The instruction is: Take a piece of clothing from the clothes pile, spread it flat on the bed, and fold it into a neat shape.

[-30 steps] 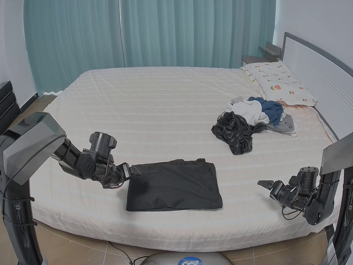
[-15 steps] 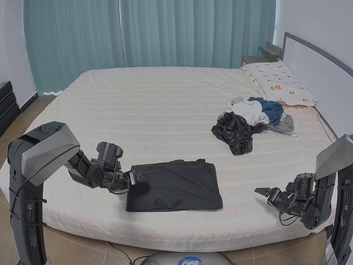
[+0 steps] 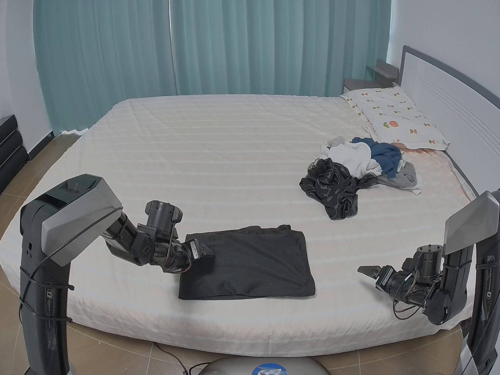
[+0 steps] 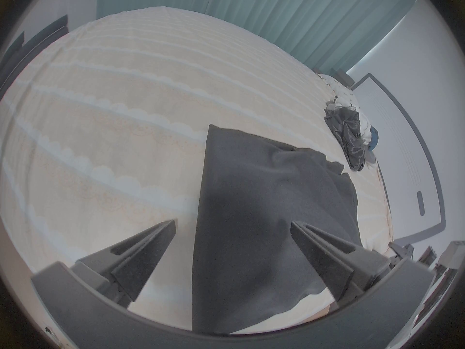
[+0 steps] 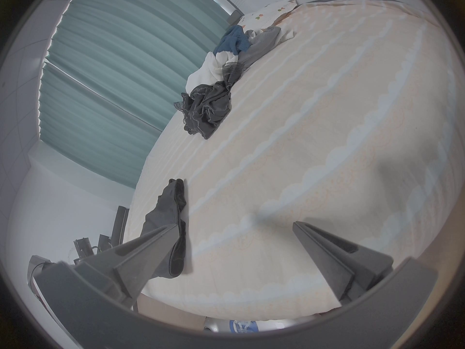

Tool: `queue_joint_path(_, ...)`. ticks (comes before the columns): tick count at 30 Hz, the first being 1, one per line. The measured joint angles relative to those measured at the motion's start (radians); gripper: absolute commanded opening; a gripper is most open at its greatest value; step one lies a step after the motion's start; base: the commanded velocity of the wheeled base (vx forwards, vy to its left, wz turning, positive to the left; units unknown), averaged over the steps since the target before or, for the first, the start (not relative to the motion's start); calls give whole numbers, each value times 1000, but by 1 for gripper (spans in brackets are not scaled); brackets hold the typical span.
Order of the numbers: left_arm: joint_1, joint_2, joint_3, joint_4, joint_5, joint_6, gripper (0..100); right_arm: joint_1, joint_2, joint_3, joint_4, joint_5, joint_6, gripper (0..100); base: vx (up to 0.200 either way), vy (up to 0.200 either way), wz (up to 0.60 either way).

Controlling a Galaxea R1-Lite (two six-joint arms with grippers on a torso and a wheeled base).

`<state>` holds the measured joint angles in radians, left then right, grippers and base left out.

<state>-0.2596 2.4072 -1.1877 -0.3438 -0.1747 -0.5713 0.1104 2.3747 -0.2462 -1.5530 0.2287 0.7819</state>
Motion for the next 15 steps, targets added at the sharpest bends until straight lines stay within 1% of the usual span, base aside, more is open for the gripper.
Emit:
queue_joint_path(9,1,0,8,0,0,-5,0,0,0,0,0,1,2,100,0,0,0)
queue_joint_path(15,4,-2,12,-5,2,-28,0,0,0,1,0,1,3,100,0,0,0)
